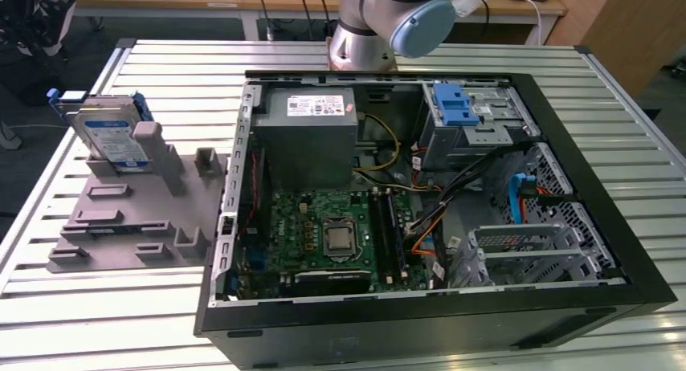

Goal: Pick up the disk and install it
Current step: 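Pick up the disk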

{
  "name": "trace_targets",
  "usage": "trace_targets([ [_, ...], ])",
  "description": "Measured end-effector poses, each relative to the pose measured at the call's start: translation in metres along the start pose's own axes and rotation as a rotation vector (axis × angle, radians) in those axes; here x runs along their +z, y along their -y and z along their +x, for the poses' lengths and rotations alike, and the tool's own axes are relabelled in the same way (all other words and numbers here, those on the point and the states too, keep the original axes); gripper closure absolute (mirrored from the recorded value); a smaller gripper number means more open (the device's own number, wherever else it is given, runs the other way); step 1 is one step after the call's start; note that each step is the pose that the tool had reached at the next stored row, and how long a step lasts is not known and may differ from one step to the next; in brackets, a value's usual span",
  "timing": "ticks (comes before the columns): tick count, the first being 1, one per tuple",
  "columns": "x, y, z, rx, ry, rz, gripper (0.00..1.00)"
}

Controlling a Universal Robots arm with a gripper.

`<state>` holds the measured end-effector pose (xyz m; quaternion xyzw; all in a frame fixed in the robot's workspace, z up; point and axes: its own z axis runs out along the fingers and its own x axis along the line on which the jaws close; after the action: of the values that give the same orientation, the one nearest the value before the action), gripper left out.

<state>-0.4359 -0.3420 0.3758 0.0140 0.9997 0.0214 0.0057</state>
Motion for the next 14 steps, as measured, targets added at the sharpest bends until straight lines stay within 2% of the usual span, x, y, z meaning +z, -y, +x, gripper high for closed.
trace_targets([
  [14,0.0000,0.0000,0.0004,-0.054,-0.0024,-0.0005,0.89],
])
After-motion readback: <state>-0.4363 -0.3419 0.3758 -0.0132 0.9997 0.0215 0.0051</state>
